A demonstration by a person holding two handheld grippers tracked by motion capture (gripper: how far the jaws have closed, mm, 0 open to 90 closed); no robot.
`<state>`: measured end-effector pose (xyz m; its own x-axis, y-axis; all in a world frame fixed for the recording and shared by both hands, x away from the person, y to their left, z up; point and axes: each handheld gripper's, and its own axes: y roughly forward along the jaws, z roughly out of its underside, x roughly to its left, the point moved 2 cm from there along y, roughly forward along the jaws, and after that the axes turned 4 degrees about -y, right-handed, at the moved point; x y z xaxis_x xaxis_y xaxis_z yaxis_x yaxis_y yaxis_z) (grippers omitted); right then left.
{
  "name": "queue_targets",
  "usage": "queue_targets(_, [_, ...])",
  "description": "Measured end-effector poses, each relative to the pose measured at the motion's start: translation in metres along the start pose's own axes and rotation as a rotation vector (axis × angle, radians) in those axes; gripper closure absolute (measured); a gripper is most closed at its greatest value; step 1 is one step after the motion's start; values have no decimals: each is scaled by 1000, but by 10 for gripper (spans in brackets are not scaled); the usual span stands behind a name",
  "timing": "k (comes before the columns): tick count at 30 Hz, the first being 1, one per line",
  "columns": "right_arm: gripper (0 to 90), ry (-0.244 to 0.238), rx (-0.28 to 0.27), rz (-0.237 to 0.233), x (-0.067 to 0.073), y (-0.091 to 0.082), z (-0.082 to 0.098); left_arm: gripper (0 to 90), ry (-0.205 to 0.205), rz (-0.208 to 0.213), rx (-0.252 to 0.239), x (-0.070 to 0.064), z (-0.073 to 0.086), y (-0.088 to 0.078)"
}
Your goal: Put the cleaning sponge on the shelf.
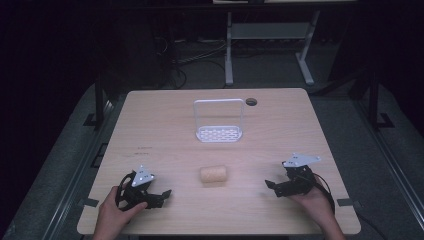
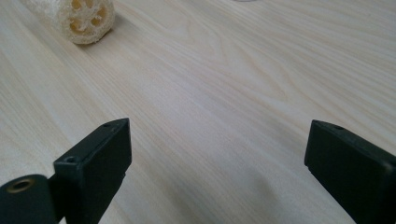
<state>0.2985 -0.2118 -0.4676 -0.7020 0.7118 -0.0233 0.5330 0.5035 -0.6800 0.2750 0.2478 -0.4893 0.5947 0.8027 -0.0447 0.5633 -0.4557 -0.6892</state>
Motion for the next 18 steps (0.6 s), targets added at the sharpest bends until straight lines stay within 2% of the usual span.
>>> queue_targets(18, [71,-54,-15,-58,1,6,-18,129,0,0,0,0,0,0])
